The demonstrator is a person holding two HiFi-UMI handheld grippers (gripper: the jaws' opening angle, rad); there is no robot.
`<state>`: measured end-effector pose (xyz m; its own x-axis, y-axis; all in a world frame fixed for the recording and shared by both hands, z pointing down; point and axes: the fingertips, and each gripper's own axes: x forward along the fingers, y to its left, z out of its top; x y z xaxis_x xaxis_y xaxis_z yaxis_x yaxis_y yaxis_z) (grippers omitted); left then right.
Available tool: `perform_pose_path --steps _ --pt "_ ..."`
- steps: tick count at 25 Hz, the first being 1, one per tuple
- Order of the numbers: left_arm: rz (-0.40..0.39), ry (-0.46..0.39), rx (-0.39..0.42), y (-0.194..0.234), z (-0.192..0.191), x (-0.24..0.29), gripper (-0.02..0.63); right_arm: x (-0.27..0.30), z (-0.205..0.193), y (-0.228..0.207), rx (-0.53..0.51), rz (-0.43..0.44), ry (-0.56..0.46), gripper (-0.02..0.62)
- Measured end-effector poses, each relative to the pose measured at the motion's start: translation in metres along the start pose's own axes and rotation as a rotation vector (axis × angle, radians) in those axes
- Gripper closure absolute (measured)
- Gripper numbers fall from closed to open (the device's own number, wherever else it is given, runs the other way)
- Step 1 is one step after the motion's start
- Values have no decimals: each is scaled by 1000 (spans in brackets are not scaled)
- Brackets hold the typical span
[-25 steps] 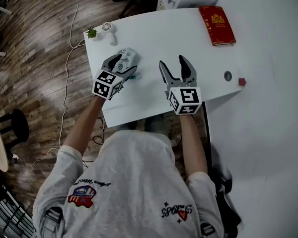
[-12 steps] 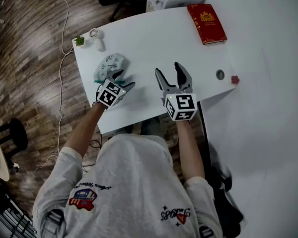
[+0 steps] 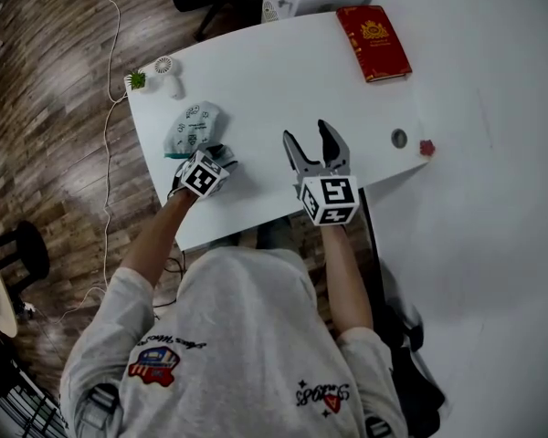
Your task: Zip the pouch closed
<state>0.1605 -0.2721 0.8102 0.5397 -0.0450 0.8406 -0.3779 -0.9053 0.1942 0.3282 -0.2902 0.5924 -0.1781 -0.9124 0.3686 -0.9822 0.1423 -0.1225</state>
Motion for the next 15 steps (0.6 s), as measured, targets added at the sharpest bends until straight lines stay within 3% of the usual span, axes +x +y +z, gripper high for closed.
perform_pose_path --steps 2,10,15 --pt "3 11 -2 1 -1 3 361 1 0 0 3 4 0 293" --pt "43 16 -16 13 -1 7 519 4 -3 -5 9 11 10 293" --pt "16 0 -67 13 -3 2 549 5 -1 -3 39 10 -1 311"
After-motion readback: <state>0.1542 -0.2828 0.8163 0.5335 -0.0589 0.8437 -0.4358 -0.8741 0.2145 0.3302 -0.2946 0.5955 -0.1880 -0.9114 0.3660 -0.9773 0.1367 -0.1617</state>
